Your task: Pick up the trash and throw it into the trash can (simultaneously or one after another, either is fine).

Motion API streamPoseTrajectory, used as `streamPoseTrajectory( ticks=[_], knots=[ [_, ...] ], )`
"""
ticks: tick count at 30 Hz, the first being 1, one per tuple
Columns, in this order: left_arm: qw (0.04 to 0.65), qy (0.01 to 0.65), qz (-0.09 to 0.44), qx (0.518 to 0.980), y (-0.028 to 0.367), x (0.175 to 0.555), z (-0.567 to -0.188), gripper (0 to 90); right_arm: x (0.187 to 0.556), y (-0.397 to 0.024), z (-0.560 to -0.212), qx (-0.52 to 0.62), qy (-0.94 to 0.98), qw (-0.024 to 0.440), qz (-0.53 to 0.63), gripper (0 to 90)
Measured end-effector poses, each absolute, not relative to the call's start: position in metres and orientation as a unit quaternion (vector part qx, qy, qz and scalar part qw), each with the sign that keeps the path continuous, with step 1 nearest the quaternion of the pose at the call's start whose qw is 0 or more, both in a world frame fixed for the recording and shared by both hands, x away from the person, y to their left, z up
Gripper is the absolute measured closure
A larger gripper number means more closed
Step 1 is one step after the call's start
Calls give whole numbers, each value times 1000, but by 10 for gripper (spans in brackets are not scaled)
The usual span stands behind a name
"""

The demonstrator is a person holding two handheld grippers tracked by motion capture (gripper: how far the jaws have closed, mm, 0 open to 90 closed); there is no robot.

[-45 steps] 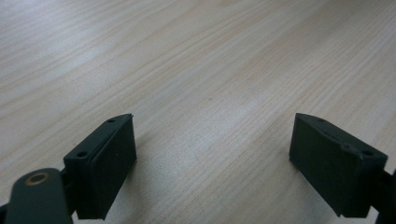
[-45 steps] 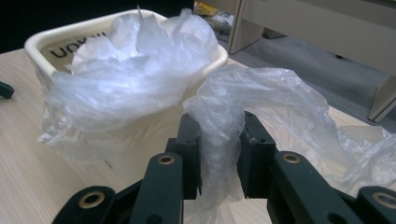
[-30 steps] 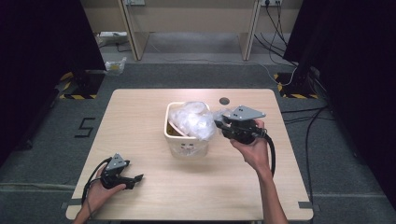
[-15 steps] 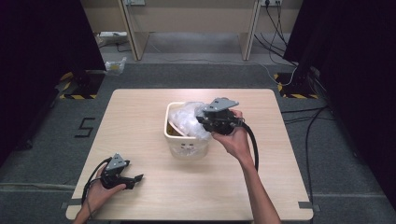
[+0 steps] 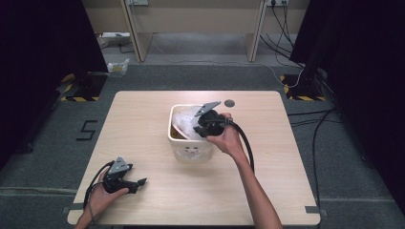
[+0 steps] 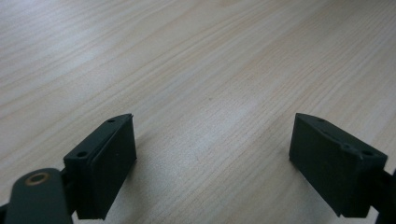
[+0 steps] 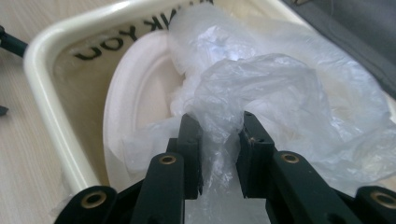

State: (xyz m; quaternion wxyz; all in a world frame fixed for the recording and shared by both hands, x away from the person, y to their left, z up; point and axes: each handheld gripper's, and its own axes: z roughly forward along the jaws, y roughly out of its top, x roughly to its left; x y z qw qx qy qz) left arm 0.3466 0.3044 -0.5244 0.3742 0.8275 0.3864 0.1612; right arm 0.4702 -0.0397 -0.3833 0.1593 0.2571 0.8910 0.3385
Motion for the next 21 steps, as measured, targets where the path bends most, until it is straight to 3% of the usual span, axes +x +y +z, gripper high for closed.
streamPoseTrajectory(
  ticks=[11, 17, 21],
  knots=[
    [375, 387, 161, 827, 304, 347, -524, 136, 479, -37, -385, 265, 900, 136, 317, 708],
    [374, 387, 161, 827, 304, 347, -524, 137, 477, -34, -387, 256, 903, 128, 321, 417],
    [373, 386, 162, 828, 304, 347, -524, 136, 472, -36, -383, 259, 893, 134, 343, 336]
  ],
)
